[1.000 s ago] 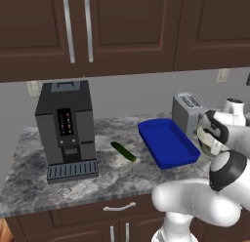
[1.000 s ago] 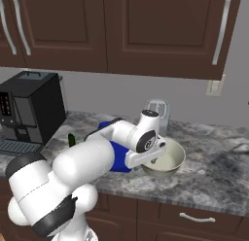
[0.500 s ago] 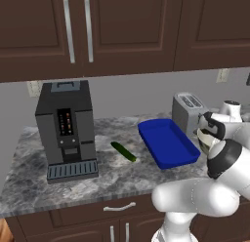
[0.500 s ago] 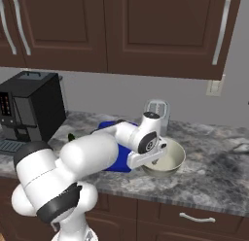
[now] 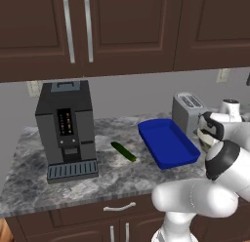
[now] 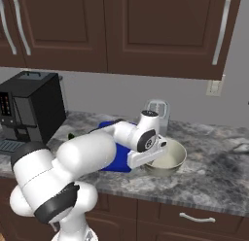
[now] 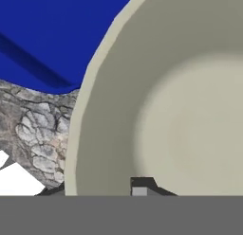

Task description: Place the two vegetables and bowl onto the tray for setting up a vegetable dip station.

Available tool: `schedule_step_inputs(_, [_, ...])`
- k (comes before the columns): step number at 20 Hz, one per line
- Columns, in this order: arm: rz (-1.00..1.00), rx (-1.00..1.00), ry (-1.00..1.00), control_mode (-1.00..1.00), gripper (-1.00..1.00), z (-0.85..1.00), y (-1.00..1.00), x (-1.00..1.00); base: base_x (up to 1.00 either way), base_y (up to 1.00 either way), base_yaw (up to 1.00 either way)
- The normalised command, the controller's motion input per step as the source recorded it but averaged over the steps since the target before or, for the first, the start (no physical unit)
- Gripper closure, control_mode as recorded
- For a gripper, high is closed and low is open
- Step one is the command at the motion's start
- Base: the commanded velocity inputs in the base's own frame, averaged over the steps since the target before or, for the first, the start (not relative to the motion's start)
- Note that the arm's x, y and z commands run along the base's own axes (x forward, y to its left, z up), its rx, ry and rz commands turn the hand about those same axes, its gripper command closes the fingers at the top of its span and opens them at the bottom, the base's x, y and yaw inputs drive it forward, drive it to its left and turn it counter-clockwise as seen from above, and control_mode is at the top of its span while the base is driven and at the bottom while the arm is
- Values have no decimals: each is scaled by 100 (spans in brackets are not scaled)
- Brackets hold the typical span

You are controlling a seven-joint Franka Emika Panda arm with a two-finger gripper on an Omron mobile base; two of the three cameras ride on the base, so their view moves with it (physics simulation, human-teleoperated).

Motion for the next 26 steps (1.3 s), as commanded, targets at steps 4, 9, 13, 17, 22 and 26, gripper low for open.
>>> schedule_step_inputs(4, [0, -12, -4, -100, 100, 18, 4, -25, 0, 0, 0])
schedule_step_inputs(9, [0, -11, -19, -100, 100, 36, 15, -36, 0, 0, 0])
schedule_step_inputs(13, [0, -15, -22, -100, 100, 41, 25, -32, 0, 0, 0])
schedule_step_inputs(17, [1, -18, -24, -100, 100, 41, 28, -29, 0, 0, 0])
schedule_step_inputs(22, [4, -18, -11, -100, 100, 36, 36, -24, 0, 0, 0])
schedule_step_inputs(26, [6, -15, 0, -100, 100, 40, 40, -16, 0, 0, 0])
